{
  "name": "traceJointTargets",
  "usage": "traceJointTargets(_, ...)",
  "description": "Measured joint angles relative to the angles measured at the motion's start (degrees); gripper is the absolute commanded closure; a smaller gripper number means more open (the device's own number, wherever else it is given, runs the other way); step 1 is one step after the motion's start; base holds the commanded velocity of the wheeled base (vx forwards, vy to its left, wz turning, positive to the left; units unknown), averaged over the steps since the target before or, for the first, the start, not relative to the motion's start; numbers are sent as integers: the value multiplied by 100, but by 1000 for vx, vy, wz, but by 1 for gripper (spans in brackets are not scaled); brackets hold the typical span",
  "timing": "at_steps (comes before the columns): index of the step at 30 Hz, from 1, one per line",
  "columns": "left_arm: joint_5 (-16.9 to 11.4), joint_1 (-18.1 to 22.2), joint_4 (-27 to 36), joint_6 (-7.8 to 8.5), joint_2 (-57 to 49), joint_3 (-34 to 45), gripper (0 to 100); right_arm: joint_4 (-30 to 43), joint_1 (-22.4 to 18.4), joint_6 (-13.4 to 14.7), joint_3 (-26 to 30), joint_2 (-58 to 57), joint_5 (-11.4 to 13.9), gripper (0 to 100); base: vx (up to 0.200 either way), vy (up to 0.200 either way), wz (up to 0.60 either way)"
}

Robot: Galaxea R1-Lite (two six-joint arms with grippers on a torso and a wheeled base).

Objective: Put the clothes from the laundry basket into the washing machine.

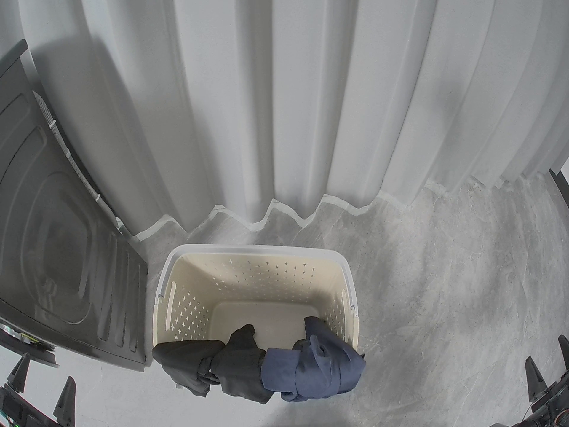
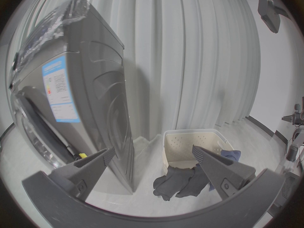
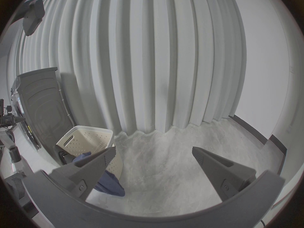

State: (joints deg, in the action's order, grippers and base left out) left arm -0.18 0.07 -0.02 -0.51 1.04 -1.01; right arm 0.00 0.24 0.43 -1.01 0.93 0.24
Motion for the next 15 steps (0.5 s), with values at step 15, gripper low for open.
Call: traceJointTargets(15, 7, 4, -5, -9, 0, 0, 0, 0, 0, -2, 0, 0, 7, 0, -200, 0, 0)
